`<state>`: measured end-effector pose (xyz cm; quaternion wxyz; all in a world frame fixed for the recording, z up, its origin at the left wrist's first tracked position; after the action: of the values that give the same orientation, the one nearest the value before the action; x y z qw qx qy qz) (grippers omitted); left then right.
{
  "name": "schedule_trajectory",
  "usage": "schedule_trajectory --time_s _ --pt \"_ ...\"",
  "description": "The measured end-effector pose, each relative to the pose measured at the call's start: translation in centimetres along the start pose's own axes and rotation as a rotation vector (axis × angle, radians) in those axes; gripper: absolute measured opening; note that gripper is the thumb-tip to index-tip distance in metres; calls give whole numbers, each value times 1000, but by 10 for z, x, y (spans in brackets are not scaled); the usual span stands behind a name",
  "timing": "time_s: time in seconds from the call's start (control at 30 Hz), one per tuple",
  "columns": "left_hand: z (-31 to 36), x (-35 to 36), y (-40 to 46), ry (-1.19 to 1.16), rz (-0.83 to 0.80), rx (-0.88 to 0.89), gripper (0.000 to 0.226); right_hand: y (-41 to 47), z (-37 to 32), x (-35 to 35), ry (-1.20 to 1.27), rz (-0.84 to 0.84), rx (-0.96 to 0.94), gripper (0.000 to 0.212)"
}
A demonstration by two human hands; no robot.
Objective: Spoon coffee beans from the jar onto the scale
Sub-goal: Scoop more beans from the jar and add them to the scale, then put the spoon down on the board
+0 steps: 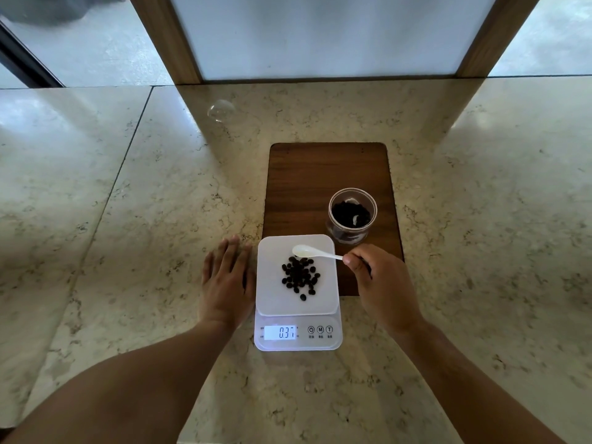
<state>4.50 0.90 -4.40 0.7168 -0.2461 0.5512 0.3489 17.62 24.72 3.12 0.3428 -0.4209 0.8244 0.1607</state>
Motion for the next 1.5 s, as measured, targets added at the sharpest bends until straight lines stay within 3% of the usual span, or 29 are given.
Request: schedule_trajectory --time_s 0.17,0.43,0.63,1.27,1.5 --pt "-2 3 0 2 11 5 57 -4 7 0 19 25 14 18" --pt "-7 9 0 11 28 11 55 -44 41 3 167 215 296 12" --pt "-8 11 1 10 43 6 56 -62 53 13 212 258 423 14" --pt "-12 15 1 19 52 13 56 -69 50 28 207 259 528 21" --pt "-12 15 1 20 61 21 56 -68 42 24 -38 245 477 11"
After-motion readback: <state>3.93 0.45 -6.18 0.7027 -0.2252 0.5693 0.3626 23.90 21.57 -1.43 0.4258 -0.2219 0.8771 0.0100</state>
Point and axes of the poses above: each hand's wrist, its own y-axis towards the middle knuckle, its own x-axis out of the palm, z = x × y, the point moved 1 cm from there along y, towards the middle knuckle, and after that the axes turned 12 degrees about x, right-handed, at the moved point
